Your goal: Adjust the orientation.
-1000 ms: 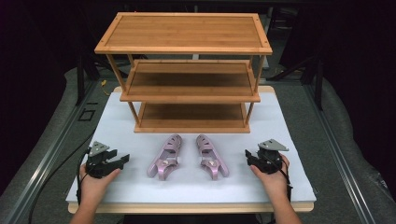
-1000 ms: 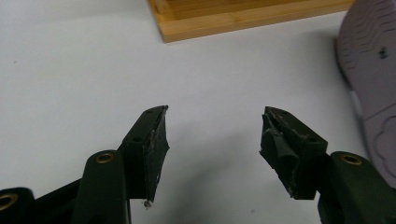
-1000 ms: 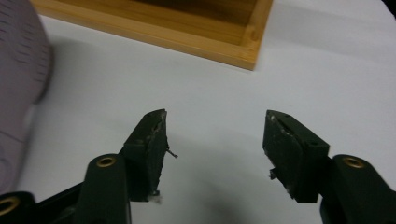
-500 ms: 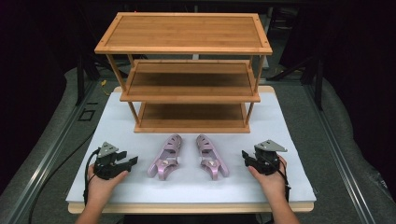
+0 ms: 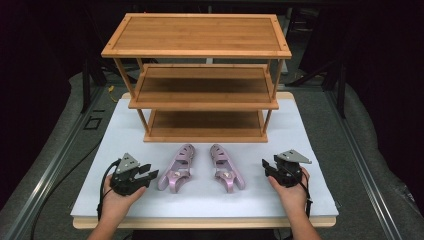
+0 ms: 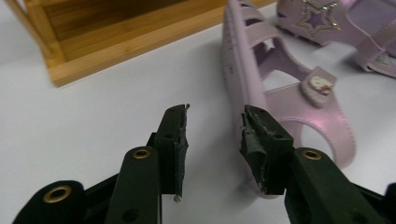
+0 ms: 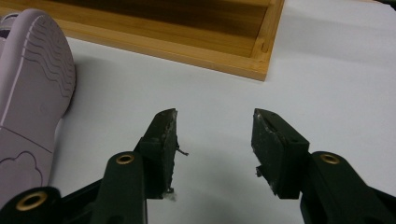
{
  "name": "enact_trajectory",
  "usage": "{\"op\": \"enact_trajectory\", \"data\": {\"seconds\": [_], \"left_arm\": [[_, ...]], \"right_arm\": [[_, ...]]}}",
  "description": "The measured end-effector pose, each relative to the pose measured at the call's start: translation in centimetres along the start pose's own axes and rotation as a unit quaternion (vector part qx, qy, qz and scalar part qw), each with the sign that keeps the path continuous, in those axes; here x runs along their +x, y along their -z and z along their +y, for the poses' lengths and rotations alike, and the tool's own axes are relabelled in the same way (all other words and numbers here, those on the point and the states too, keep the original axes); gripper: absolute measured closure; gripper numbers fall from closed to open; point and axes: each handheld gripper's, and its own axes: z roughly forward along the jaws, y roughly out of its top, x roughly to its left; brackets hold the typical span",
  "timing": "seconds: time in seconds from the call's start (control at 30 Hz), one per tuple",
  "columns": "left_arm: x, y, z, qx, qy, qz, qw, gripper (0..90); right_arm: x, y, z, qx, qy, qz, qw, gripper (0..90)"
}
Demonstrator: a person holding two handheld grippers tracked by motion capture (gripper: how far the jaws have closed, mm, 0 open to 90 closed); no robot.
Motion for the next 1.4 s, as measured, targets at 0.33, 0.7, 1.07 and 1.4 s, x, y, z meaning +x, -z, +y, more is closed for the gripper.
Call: {"op": "enact_trajectory", "data": {"seconds": [0.33,0.7,1.07,1.4], "left_arm": [[-1.8,-0.5,0.4,0.007,-0.025,0.004,0.9996,61.8],[-0.5,-0.7,0.1,0.003,0.01,-0.005,0.9999,72.3],[2.4,-1.5,-1.1,0.018,0.061,0.02,0.9978,78.2],[3.9,-2.0,-2.0,0.031,0.083,0.023,0.9957,75.1]], "right_arm": [[-0.2,-0.1,-0.1,0.003,-0.005,0.003,1.0,50.4],[-0.4,-0.1,-0.1,0.004,-0.017,0.011,0.9998,50.4],[-0.5,-0.2,-0.2,0.009,-0.021,0.012,0.9997,50.1],[-0.8,-0.1,-0.2,0.007,-0.034,0.014,0.9993,50.0]]}}
